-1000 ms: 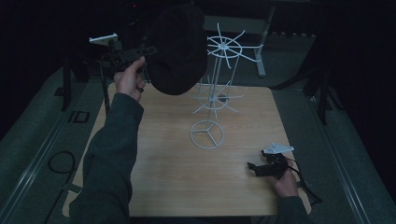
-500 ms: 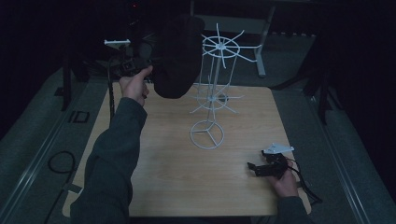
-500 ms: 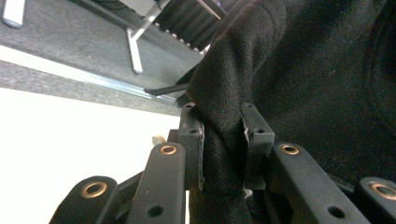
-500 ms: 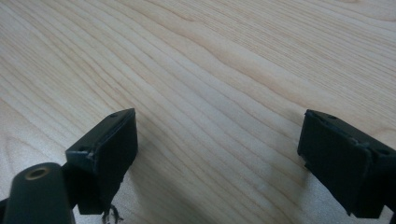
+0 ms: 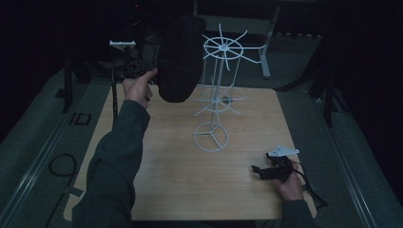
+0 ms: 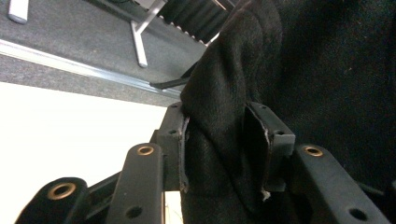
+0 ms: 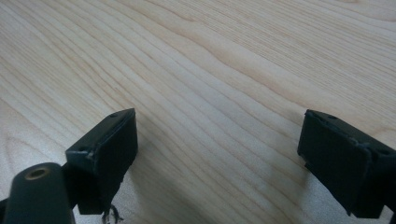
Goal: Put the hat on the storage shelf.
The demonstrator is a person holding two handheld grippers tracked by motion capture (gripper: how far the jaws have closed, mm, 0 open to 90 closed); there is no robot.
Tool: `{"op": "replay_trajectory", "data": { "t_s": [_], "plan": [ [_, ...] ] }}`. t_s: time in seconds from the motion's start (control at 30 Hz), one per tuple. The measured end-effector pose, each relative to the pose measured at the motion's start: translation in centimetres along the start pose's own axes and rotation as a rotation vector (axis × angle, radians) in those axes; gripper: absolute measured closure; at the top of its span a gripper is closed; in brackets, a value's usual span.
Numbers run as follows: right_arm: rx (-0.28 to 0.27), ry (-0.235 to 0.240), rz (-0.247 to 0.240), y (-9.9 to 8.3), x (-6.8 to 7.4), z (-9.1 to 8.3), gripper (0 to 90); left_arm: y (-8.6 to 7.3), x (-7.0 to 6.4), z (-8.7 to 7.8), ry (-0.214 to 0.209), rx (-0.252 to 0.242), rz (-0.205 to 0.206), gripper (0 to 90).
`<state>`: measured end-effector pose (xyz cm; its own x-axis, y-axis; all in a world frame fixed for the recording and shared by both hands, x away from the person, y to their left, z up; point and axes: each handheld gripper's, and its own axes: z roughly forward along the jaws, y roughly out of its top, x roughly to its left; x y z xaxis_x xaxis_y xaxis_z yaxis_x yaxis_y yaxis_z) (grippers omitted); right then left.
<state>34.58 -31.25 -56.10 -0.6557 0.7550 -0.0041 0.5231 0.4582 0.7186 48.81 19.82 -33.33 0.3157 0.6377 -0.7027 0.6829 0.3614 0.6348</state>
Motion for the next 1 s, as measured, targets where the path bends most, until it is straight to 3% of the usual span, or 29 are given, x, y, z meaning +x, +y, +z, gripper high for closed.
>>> {"op": "replay_trajectory", "data": {
  "t_s": [0.4, 0.8, 1.0],
  "plan": [
    [0.000, 0.000, 0.000, 0.00, 0.00, 0.00, 11.9, -0.03, -0.12, 0.37, 0.001, 0.003, 0.004, 49.9],
    [-0.001, -0.001, -0.002, 0.00, -0.01, 0.01, 11.9, 0.02, 0.00, 0.24, 0.035, 0.016, 0.030, 39.8],
    [0.000, -0.001, -0.001, 0.00, 0.00, 0.00, 11.9, 0.24, -0.29, -0.21, 0.010, -0.014, 0.040, 37.9]
  ]
}}
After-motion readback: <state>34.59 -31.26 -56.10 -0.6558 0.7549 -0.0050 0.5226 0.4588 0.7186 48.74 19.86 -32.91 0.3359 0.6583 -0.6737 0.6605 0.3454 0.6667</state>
